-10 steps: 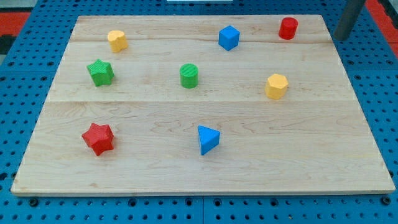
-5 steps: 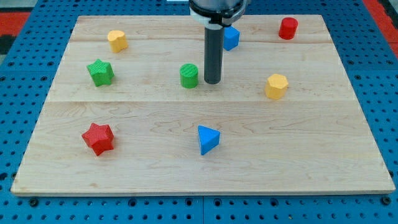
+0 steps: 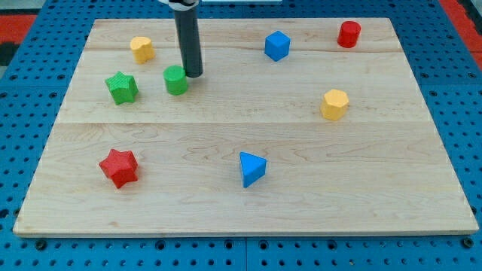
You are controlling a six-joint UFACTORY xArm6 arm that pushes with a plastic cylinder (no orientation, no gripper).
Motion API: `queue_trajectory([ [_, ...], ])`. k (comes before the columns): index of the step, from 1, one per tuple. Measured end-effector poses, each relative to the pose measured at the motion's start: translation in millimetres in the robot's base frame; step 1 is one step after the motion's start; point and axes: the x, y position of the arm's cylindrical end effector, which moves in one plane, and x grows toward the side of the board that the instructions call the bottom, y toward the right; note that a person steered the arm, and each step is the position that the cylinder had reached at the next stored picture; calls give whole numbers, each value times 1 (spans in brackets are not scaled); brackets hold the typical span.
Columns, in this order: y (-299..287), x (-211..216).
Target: Push the green circle into the green star
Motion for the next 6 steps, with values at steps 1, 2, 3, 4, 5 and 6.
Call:
queue_trajectory([
  [1, -22, 3],
  [2, -44, 5],
  [3, -18, 9],
  [4, -21, 23],
  [5, -42, 28],
  [6, -61, 29],
])
